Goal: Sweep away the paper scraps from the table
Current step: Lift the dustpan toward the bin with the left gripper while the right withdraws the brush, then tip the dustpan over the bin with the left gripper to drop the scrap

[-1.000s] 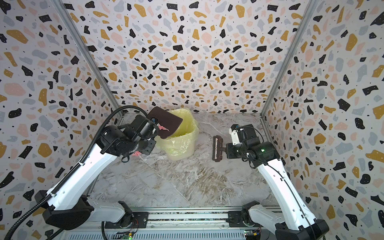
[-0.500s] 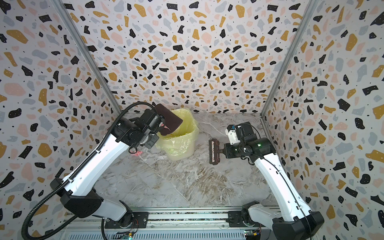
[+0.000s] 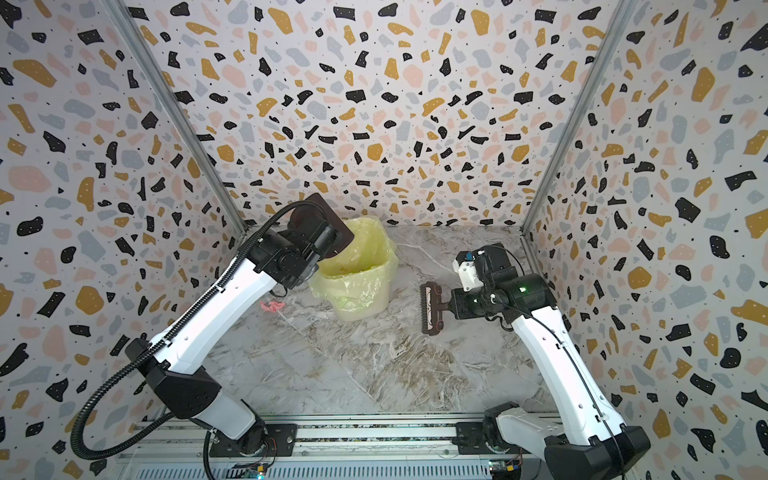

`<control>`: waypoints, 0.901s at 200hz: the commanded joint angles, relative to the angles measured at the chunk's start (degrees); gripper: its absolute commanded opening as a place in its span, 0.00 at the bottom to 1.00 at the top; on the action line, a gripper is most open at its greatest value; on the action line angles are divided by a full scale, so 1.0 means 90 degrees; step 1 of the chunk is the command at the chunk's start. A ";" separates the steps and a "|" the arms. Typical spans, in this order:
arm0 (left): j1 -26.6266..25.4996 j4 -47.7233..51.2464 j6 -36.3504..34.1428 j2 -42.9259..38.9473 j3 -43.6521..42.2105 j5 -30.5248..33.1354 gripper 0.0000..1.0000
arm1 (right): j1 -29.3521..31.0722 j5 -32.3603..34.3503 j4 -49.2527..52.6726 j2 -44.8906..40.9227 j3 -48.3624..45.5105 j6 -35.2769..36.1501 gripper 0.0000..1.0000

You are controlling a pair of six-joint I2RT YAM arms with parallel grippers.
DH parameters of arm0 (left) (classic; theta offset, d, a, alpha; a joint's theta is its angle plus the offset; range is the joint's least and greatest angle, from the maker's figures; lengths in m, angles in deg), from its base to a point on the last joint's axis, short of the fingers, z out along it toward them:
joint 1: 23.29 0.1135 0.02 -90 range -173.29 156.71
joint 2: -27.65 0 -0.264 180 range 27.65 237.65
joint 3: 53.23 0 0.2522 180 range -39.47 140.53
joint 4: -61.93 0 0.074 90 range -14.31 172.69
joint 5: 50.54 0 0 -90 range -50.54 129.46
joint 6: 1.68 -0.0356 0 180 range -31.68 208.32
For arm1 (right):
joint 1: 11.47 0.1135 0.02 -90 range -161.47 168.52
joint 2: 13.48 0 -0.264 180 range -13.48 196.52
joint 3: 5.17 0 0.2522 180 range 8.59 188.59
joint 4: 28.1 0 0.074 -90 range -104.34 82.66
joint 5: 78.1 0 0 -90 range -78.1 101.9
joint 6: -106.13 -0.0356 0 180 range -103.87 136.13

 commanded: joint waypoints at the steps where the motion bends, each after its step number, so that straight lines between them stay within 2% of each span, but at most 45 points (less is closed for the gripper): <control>1: -0.0457 -0.0554 -0.0938 -0.0072 -0.0229 0.1404 0.00 | -0.0022 -0.0045 0.0150 -0.0097 0.0294 -0.0016 0.00; 43: -0.0919 -0.1758 -0.2498 -0.0112 -0.0933 0.2599 0.00 | -0.0027 -0.0059 0.0311 0.0022 0.0537 -0.0098 0.00; 74: -0.1145 -0.2231 -0.2974 -0.0145 -0.1148 0.2916 0.00 | -0.0008 -0.0144 0.0374 0.0083 0.0548 -0.0154 0.00; 139: -0.1147 -0.2244 -0.2799 -0.0205 -0.0849 0.2930 0.00 | 0.0261 -0.0180 0.0092 -0.0110 0.0159 -0.0584 0.00; 158: -0.1147 -0.2108 -0.2469 -0.0194 -0.0692 0.2658 0.00 | 0.0441 -0.0209 -0.0101 -0.0242 -0.0100 -0.0860 0.00; 180: -0.1148 -0.1788 -0.1670 -0.0241 -0.0477 0.1993 0.00 | 0.0803 -0.0282 -0.0447 -0.0521 -0.0574 -0.1436 0.00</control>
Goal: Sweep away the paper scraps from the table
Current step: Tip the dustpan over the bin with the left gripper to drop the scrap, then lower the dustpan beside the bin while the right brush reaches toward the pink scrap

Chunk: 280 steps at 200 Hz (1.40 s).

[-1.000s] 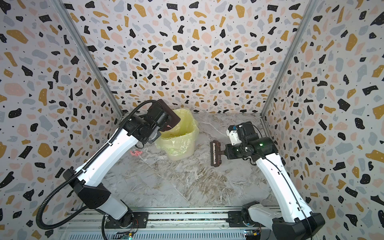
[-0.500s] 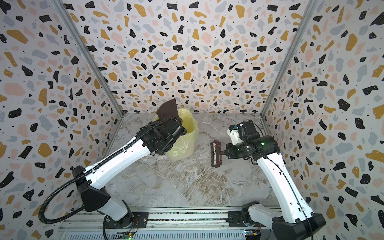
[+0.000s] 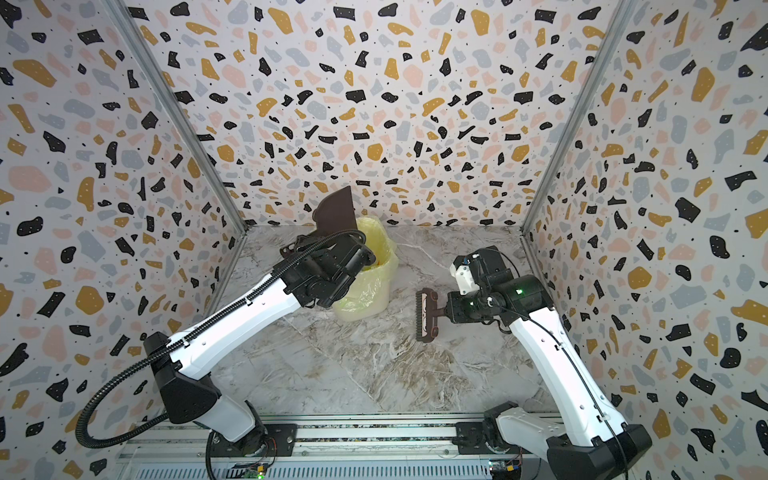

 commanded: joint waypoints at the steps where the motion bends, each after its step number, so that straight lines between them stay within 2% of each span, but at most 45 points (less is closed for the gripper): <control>1: -0.0030 0.0197 0.0896 -0.0244 0.0368 -0.0564 0.00 | 0.0354 -0.0170 -0.0465 -0.0440 -0.0369 -0.0717 0.00; 36: -0.0032 0.0358 0.2164 -0.0586 0.0383 -0.1563 0.00 | 0.1207 -0.0299 -0.1553 -0.1195 -0.1467 -0.2089 0.00; 62: -0.0014 -0.0267 0.2596 -0.1323 -0.0165 -0.2217 0.00 | 0.2195 -0.0151 -0.2739 -0.1760 -0.2362 -0.3394 0.00; 95: 0.0078 -0.0469 0.2975 -0.1892 -0.0557 -0.2838 0.00 | 0.3872 0.0881 -0.4833 -0.2090 -0.3505 -0.4764 0.00; 124: 0.0108 -0.0446 0.3308 -0.2211 -0.0799 -0.3312 0.00 | 0.4976 0.1802 -0.6961 -0.1789 -0.4219 -0.5234 0.00; 170: 0.0104 -0.0663 0.3761 -0.2803 -0.1412 -0.3898 0.00 | 0.5516 0.2493 -1.0378 -0.0239 -0.4659 -0.5473 0.00; 221: 0.0126 -0.0867 0.3723 -0.3173 -0.1767 -0.4193 0.00 | 0.5677 0.2829 -1.3322 0.2016 -0.4220 -0.6023 0.00; 252: 0.0165 -0.0925 0.3731 -0.3264 -0.1906 -0.4564 0.00 | 0.5682 0.2854 -1.4237 0.3504 -0.3374 -0.6347 0.00; 280: 0.0181 -0.0943 0.3797 -0.3400 -0.2053 -0.4837 0.00 | 0.5684 0.2972 -1.4392 0.4766 -0.2344 -0.6655 0.00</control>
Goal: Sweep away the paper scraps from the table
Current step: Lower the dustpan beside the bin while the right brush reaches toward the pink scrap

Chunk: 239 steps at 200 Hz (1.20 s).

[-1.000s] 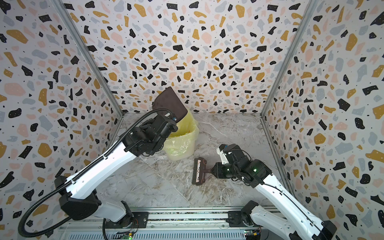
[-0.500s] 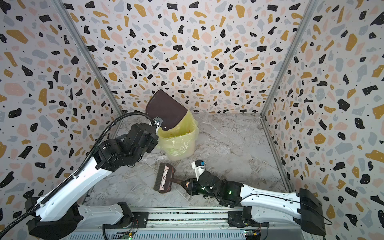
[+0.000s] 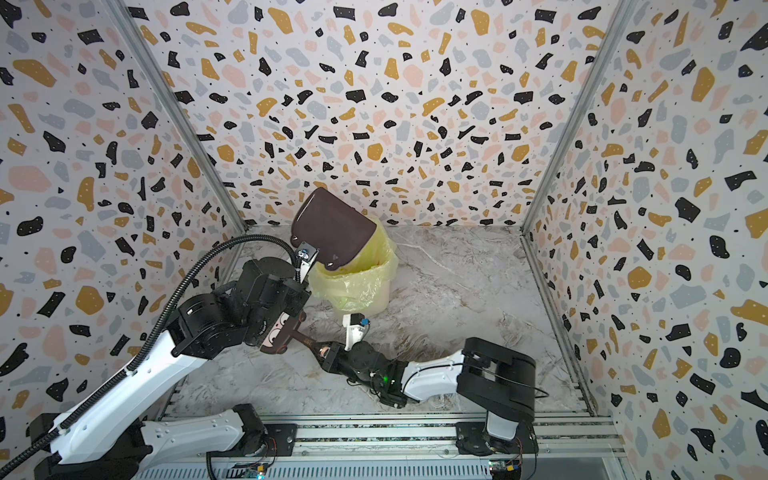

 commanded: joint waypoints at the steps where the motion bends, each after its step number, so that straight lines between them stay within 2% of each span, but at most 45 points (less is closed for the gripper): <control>1: 0.0037 -0.0337 0.0144 -0.0188 -0.0120 -0.0336 0.00 | 0.0036 0.0259 -0.1040 0.0634 0.0868 -0.0406 0.00; 30: 0.0054 -0.0237 0.0178 -0.0427 -0.0204 -0.0493 0.00 | 0.0077 0.0710 -0.0837 0.1586 0.1812 -0.0811 0.00; 80: 0.0058 0.0027 0.0487 -0.0871 -0.0390 -0.0810 0.00 | -0.0041 0.1292 0.0263 0.2225 0.2813 -0.1227 0.00; 154: 0.0063 0.0180 0.0634 -0.0981 -0.0474 -0.0880 0.00 | -0.0355 0.1032 0.2028 0.2794 0.3806 -0.2126 0.00; 184: 0.0057 0.0274 0.0671 -0.1007 -0.0420 -0.0766 0.00 | -0.0324 0.0996 0.2668 0.2353 0.3323 -0.2219 0.00; 239: 0.0059 0.0270 0.0658 -0.1077 -0.0492 -0.0734 0.00 | -0.0027 0.0791 0.3344 0.0573 0.0986 -0.2333 0.00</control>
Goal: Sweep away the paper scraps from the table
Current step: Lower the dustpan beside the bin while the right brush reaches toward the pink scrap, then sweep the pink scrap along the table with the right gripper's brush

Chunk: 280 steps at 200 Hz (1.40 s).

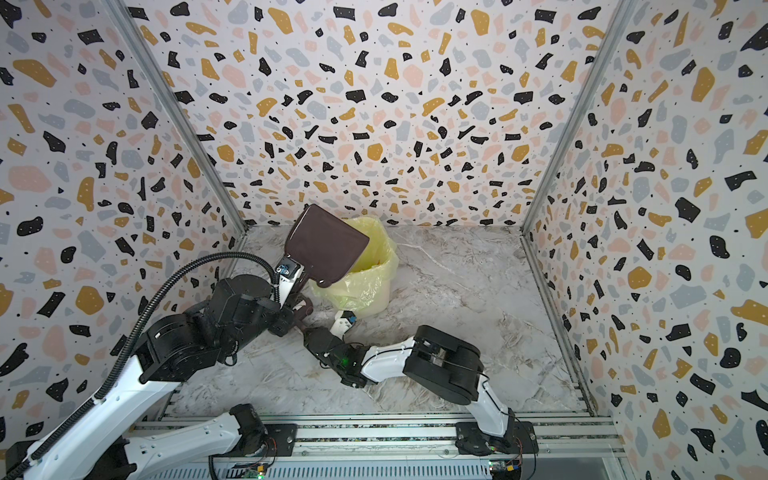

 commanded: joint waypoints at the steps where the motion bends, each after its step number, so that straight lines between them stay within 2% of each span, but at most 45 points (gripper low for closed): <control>1: 0.0020 -0.0144 0.0068 -0.0125 0.0012 0.0090 0.00 | 0.0191 -0.0195 0.0978 -0.0792 -0.0781 -0.0062 0.00; 49: 0.0022 -0.0234 0.0124 -0.0174 -0.0082 0.0042 0.00 | 0.0645 0.0057 0.3082 -0.2549 -0.1677 0.0012 0.00; 72: 0.0018 -0.0234 0.0128 -0.0192 -0.0062 0.0080 0.00 | 0.0710 0.0166 0.3218 -0.3135 -0.1619 0.0733 0.00; 105: 0.0020 -0.0265 0.0133 -0.0176 -0.0013 0.0149 0.00 | 0.0855 0.0005 0.2803 -0.2952 -0.0852 0.1918 0.00; 138: 0.0025 -0.0212 0.0138 -0.0133 0.0092 0.0138 0.00 | 0.0896 -0.0487 0.2458 -0.2209 -0.0134 0.2531 0.00; 167: 0.0022 -0.0065 0.0146 -0.0163 0.0190 0.0197 0.00 | 0.0758 -0.0810 0.2552 -0.1923 0.0046 0.2611 0.00; 215: 0.0018 0.0017 0.0170 -0.0131 0.0335 0.0238 0.00 | 0.0555 -0.1295 0.3516 -0.2150 -0.0255 0.2305 0.00; 280: 0.0010 -0.0216 0.0122 -0.0033 0.0260 -0.0090 0.00 | 0.0375 -0.1513 0.4704 -0.3796 -0.1734 0.2166 0.00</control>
